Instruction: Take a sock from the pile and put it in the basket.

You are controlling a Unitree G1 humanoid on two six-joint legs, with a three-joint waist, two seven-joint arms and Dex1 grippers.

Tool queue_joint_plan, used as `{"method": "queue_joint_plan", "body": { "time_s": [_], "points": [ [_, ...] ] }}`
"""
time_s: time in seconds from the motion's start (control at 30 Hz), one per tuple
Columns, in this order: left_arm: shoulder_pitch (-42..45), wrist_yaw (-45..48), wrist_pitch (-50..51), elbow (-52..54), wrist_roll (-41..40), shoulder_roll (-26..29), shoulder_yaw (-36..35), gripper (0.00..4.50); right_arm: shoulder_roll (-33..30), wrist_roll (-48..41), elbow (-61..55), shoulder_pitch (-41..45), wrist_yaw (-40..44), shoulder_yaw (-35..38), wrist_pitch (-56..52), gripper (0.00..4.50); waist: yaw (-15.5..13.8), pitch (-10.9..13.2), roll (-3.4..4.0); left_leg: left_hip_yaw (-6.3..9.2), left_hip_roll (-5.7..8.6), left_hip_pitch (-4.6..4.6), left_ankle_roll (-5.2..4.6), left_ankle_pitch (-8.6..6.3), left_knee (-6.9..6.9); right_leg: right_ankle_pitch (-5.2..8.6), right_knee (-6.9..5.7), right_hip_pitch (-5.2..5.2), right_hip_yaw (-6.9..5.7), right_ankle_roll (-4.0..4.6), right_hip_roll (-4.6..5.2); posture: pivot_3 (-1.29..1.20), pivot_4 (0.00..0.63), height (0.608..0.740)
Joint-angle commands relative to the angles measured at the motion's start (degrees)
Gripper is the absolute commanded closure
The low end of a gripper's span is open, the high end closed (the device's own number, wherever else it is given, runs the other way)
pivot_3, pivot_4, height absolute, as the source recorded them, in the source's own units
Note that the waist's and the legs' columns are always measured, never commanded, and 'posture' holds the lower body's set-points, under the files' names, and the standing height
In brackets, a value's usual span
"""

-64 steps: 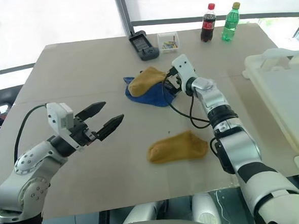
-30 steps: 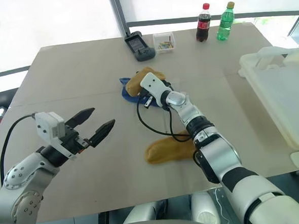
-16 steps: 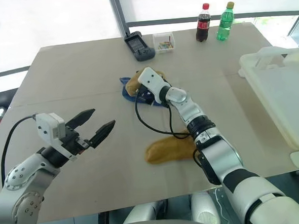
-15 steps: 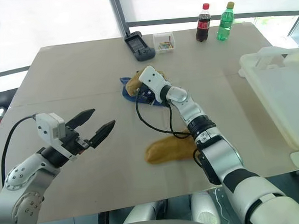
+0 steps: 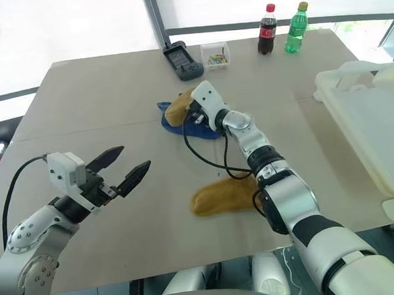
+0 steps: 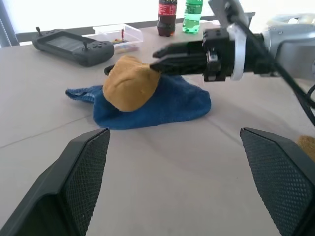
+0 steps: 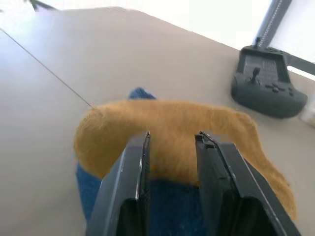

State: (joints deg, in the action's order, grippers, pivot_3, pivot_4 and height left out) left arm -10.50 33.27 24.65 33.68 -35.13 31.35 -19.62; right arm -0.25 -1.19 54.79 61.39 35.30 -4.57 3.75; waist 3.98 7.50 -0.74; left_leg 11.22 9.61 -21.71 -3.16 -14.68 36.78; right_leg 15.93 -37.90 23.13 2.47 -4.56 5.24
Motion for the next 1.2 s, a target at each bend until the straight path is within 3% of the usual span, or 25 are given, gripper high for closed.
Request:
{"method": "queue_joint_plan", "body": {
  "time_s": [0.03,0.17,0.33,0.63,0.73,0.8,1.0,1.13,1.2],
  "points": [
    [-0.31,-0.11,-1.26,1.97,-0.44,-0.10,-0.88,0.00,-2.33,-4.28,-7.35,-0.26,4.86,2.40,-4.34,2.34,-0.12,0.00,0.00,0.00,0.00,0.00,0.00,0.00,0.00,0.00,0.00,0.00,0.00,0.00,0.00,0.00,0.150,0.740],
    [0.24,-0.12,-1.27,1.44,-0.41,-0.21,-0.53,0.00,-3.63,-6.27,-6.58,1.31,1.94,5.21,-9.32,0.43,-0.19,-0.01,-0.01,0.00,0.00,0.00,0.00,0.00,0.00,-0.01,0.00,-0.01,0.00,0.01,0.02,0.00,0.150,0.740],
    [1.38,0.24,-1.28,0.28,-0.32,-0.17,-0.27,0.00,-4.94,-7.96,5.45,7.09,-4.11,10.12,-14.21,0.43,-0.10,0.00,0.01,-0.03,-0.02,0.00,0.01,-0.01,-0.01,-0.03,-0.01,0.01,0.02,0.05,0.01,0.00,0.150,0.740],
    [0.59,0.50,-1.52,0.43,-0.38,-0.09,-1.45,0.00,-3.97,-14.30,16.72,13.33,-4.54,19.76,-19.15,0.43,0.02,0.00,0.01,-0.08,-0.07,-0.03,0.01,-0.01,-0.12,-0.03,0.04,0.07,0.04,0.06,0.21,0.00,0.150,0.740],
    [-0.38,-0.07,-1.34,1.67,-0.52,-0.23,-1.90,0.00,-3.30,-15.21,17.97,13.52,-5.20,21.43,-20.13,1.12,0.01,0.00,0.00,-0.08,-0.07,-0.02,0.01,-0.01,-0.12,-0.03,0.03,0.07,0.04,0.06,0.22,0.00,0.150,0.740],
    [-0.95,-0.49,-1.31,2.29,-0.62,-0.28,-2.16,0.00,-2.81,-15.23,18.49,13.42,-5.42,21.80,-20.20,2.04,0.02,0.00,0.01,-0.09,-0.07,-0.04,0.01,-0.01,-0.12,-0.04,0.03,0.08,0.04,0.06,0.22,0.00,0.150,0.740],
    [-2.58,-1.42,-1.77,3.24,-0.22,-0.44,-2.55,0.00,-1.59,-14.77,19.32,12.98,-6.31,22.41,-19.10,2.04,0.03,0.01,0.02,-0.10,-0.08,-0.04,0.01,-0.01,-0.11,-0.04,0.02,0.09,0.04,0.07,0.22,0.00,0.150,0.740],
    [-1.63,-2.19,-2.35,1.98,1.17,-0.58,-1.61,0.00,-1.84,-13.57,17.87,12.55,-2.62,20.76,-16.08,2.04,0.01,0.01,0.01,-0.10,-0.08,-0.04,0.01,-0.01,-0.11,-0.04,0.02,0.09,0.03,0.07,0.21,0.00,0.150,0.740],
    [-0.27,-3.03,-2.49,0.68,2.36,-0.76,-0.46,0.00,-2.41,-12.03,16.86,11.66,-0.64,18.98,-14.66,1.54,0.00,0.01,0.01,-0.10,-0.08,-0.04,0.01,-0.01,-0.10,-0.04,0.01,0.09,0.03,0.07,0.21,0.00,0.150,0.740]
  ]
}}
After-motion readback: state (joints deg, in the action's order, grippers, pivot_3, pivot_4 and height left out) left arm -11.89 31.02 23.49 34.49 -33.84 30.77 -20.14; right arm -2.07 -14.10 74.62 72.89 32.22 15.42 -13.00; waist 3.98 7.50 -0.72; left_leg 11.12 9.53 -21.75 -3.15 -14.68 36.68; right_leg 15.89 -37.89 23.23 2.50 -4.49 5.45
